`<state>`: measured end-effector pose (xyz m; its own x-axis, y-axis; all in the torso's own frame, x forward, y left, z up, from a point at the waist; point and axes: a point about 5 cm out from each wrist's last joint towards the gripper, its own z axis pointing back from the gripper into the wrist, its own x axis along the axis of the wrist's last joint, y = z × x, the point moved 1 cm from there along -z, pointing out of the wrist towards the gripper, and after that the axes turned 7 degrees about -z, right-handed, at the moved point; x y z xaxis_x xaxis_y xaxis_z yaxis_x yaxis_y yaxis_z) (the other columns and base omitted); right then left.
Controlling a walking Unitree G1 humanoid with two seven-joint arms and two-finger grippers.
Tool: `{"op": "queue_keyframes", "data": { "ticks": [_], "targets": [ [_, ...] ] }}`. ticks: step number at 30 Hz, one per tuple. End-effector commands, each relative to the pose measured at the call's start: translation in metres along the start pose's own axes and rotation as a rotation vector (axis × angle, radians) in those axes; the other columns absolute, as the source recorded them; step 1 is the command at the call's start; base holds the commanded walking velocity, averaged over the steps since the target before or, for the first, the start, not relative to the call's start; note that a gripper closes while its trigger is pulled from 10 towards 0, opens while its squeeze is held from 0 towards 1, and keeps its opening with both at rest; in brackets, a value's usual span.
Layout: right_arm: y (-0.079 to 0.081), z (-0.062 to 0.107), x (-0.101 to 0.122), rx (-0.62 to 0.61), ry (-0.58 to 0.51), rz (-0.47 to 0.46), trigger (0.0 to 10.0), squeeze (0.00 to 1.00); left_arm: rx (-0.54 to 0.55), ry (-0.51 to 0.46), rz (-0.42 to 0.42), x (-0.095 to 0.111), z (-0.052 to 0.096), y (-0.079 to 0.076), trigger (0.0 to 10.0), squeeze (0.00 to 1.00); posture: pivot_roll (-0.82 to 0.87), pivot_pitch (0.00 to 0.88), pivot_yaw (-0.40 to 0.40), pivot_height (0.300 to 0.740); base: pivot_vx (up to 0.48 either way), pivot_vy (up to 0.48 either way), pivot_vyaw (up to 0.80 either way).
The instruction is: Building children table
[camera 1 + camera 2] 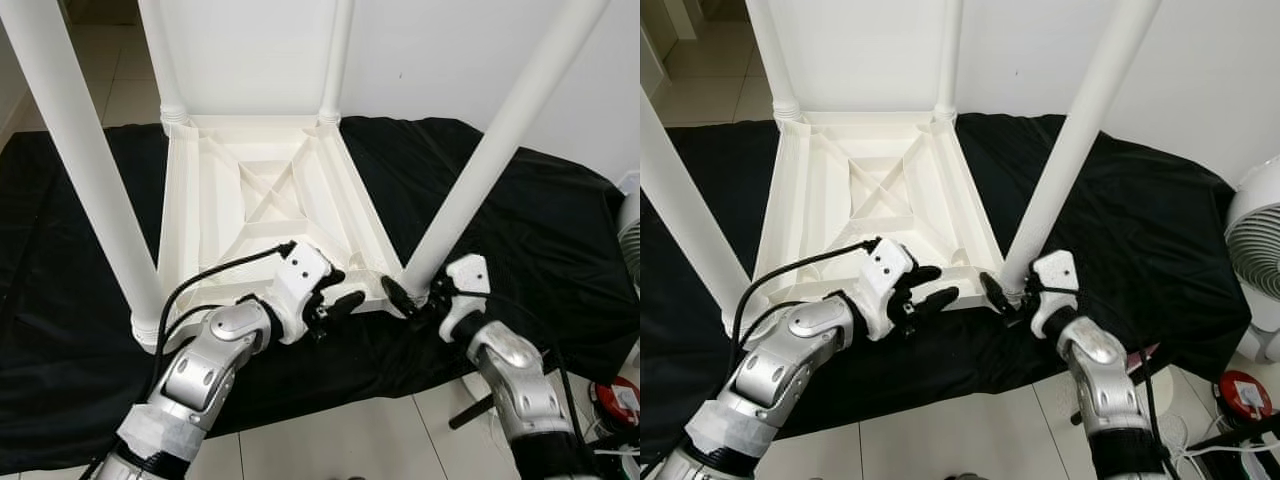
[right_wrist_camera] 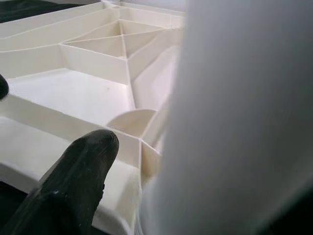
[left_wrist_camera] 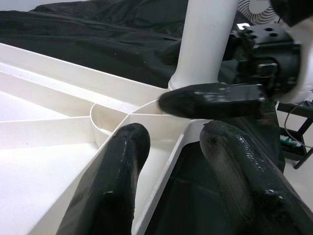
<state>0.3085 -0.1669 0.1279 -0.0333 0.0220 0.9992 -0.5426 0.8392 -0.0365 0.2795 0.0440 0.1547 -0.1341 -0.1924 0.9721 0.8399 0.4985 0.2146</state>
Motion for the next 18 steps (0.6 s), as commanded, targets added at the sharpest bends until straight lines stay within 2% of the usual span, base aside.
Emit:
{"op": "queue_keyframes", "data": {
  "ticks": [1,2,3,4,5,10,18],
  "targets": [
    [-0.002,-0.001,-0.005,0.020,0.031,0.021,9.8,0.00,-0.028,0.003,-0.010,-0.001,-0.002,-0.002,10.0,0.00,0.02,0.000,-0.063,0.740,0.000,0.000,0.00],
    [-0.002,-0.001,-0.005,0.020,0.031,0.021,9.8,0.00,-0.028,0.003,-0.010,-0.001,-0.002,-0.002,10.0,0.00,0.02,0.000,-0.063,0.740,0.000,0.000,0.00],
    [-0.002,-0.005,-0.006,0.037,0.037,0.036,7.2,0.00,-0.028,0.003,-0.010,0.000,-0.002,-0.002,10.0,0.00,0.03,0.000,-0.063,0.740,0.000,0.000,0.00],
    [-0.002,-0.005,-0.006,0.037,0.037,0.036,7.2,0.00,-0.028,0.003,-0.010,0.000,-0.002,-0.002,10.0,0.00,0.03,0.000,-0.063,0.740,0.000,0.000,0.00],
    [-0.003,-0.009,-0.006,0.057,0.042,0.041,0.0,0.00,-0.027,0.002,-0.010,0.000,-0.002,-0.002,10.0,0.00,0.03,0.000,-0.065,0.740,0.000,0.000,0.00],
    [-0.002,-0.016,-0.008,0.118,0.068,0.043,0.0,0.00,-0.019,0.002,-0.008,0.000,-0.001,-0.002,10.0,0.00,0.04,0.000,-0.076,0.740,0.000,0.000,0.00],
    [0.000,-0.012,-0.012,0.151,0.063,0.016,0.0,0.00,-0.014,0.004,0.004,-0.001,0.001,-0.005,10.0,0.00,0.04,0.016,-0.077,0.740,0.000,0.000,0.00]
  ]
}}
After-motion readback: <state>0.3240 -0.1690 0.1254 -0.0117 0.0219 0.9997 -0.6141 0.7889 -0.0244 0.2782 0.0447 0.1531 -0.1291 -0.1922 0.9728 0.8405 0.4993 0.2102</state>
